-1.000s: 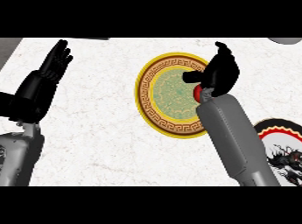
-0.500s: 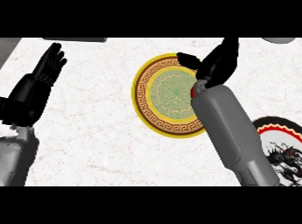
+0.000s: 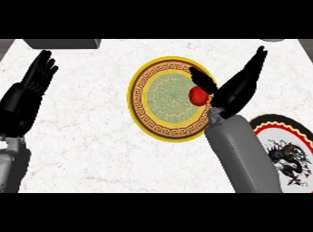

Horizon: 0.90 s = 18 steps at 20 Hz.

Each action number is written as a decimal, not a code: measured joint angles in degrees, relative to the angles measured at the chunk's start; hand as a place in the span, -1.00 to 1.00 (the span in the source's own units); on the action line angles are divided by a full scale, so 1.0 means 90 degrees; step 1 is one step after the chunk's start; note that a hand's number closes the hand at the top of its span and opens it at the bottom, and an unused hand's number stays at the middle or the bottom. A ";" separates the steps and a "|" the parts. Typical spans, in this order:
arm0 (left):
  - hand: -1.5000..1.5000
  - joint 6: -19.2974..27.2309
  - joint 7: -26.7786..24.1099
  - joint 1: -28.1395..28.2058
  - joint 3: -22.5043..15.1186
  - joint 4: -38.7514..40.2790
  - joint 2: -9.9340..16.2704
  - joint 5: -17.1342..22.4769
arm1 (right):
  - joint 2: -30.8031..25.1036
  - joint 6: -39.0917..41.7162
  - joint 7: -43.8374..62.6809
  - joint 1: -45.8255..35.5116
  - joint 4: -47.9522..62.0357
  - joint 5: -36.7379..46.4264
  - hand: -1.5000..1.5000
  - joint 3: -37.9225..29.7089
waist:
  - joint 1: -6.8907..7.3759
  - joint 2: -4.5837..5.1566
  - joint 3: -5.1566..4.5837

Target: Pick the tomato from the plate and place it in the plate

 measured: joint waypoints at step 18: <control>0.00 -0.0044 -0.0001 0.0019 0.0106 -0.0057 -0.0121 -0.0092 | -0.0049 0.0230 0.0015 0.5431 -0.5167 0.1565 -1.00 0.2183 | -0.0044 0.0032 0.0001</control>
